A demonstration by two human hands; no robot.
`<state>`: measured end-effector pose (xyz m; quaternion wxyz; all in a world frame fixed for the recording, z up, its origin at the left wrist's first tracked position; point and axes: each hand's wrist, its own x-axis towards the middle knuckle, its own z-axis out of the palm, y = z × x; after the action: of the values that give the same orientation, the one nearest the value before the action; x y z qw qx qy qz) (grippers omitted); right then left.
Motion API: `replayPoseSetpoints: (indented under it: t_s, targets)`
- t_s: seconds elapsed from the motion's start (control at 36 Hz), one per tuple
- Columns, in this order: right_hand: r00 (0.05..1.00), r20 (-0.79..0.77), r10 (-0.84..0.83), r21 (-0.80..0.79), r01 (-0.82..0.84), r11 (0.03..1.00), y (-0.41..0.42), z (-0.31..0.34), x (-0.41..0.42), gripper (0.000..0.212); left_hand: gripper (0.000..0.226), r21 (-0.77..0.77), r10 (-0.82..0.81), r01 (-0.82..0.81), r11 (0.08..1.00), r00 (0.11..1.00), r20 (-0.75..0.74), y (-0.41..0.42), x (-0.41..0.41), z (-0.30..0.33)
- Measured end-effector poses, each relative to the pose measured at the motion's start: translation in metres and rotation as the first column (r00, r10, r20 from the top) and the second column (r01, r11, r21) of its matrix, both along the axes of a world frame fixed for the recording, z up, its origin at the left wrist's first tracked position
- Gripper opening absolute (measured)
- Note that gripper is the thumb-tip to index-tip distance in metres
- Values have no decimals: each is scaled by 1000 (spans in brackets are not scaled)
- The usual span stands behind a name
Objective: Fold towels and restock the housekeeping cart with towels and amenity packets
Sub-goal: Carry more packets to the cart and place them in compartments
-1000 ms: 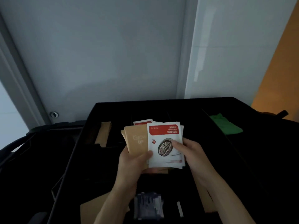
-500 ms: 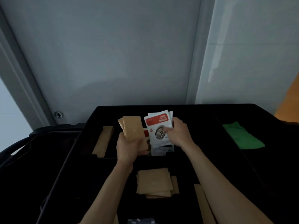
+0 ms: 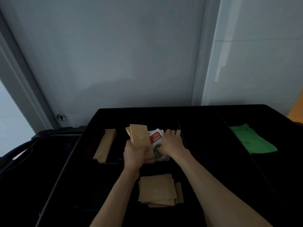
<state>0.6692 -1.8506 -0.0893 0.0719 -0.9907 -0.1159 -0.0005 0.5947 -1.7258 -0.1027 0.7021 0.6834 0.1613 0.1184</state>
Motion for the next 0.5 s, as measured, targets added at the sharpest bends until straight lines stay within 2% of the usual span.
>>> replayPoseSetpoints:
  t_s: [0.17,0.5]
  targets:
    - [998,62,-26,109,19,994,0,-11,-8,75,44,-7,-4,4,1000,1000,3,1,-1,-1]
    - [995,81,50,170,-63,983,-4,-11,-13,61,44,-35,14,-14,999,1000,3,1,2,-2]
